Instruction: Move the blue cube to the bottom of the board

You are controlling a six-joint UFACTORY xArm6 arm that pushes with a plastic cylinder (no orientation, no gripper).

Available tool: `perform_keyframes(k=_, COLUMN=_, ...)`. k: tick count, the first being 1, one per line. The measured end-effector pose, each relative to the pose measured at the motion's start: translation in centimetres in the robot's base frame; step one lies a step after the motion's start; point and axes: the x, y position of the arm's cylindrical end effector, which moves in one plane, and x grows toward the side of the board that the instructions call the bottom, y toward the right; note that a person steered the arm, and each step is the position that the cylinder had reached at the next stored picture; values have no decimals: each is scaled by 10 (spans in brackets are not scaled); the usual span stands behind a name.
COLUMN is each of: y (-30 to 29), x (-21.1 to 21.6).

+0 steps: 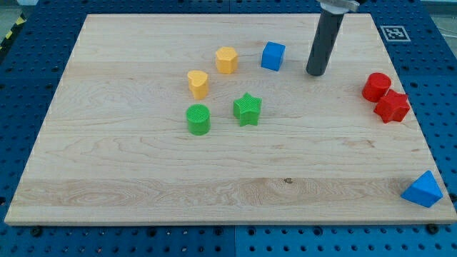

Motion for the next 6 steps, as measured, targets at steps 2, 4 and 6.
perform_keyframes(k=2, y=-15, x=-46)
perform_keyframes(k=4, y=-59, x=-47)
perform_keyframes(k=6, y=-72, x=-53)
